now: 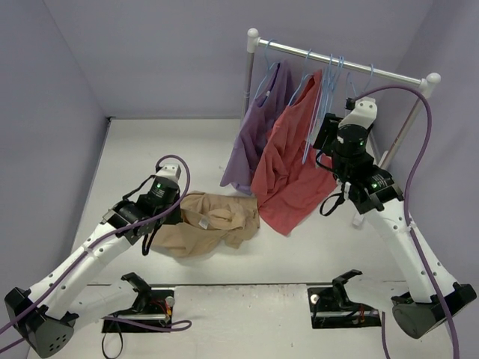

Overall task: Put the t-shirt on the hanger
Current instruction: Pick up the hanger from the clothesline.

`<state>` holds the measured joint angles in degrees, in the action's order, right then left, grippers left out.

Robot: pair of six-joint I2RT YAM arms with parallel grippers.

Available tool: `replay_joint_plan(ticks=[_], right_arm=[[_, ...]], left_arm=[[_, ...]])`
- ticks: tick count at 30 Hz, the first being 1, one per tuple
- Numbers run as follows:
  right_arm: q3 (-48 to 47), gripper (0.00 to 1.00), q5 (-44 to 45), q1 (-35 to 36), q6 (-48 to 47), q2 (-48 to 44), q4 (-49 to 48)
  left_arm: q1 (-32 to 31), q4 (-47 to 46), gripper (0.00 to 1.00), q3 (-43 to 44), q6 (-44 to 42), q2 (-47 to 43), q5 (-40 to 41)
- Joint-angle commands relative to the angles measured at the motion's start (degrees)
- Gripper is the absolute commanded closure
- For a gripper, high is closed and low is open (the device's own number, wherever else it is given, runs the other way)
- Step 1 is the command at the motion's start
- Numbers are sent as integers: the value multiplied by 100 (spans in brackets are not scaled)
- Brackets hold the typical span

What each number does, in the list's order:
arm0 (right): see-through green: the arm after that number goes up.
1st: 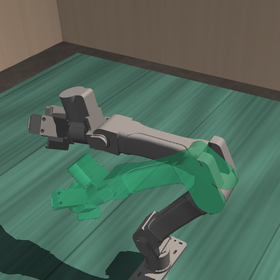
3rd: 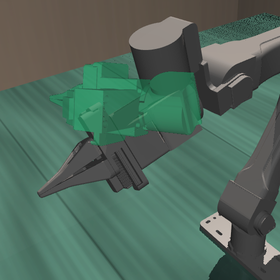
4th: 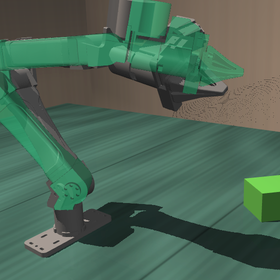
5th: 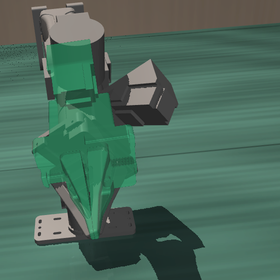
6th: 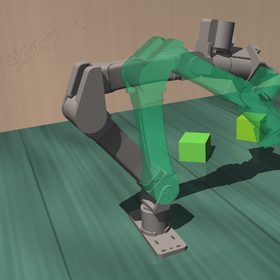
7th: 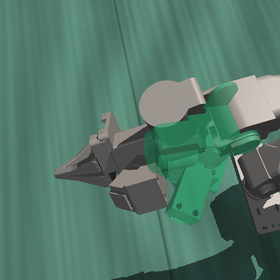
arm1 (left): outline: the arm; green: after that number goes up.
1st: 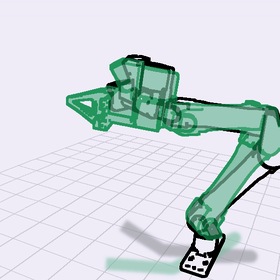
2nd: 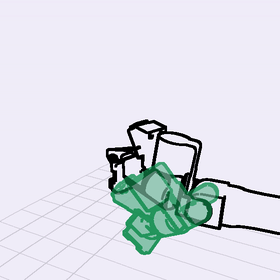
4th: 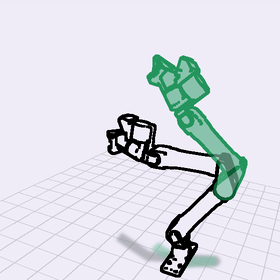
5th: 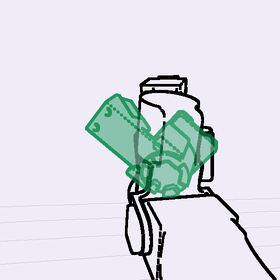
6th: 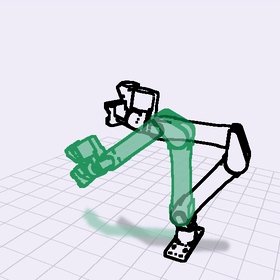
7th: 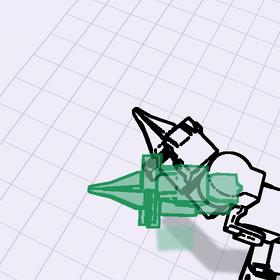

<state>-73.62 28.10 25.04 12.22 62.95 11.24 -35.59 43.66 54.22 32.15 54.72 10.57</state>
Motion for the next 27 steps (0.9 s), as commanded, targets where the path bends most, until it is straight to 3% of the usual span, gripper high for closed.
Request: replay_joint_plan(ticks=[1,11,20,27], right_arm=[[-331,44,-327,-599,-315,143,-166],[-804,39,-1923,-2316,-661,611,-51],[-749,37,-2322,-2434,-665,1115,-78],[-666,44,-2143,-2434,-729,1185,-95]], left_arm=[[35,-94,100,318,-115,30,-119],[35,-42,100,397,-278,87,-235],[35,-42,100,378,-341,99,-296],[35,-42,100,464,-376,119,-372]])
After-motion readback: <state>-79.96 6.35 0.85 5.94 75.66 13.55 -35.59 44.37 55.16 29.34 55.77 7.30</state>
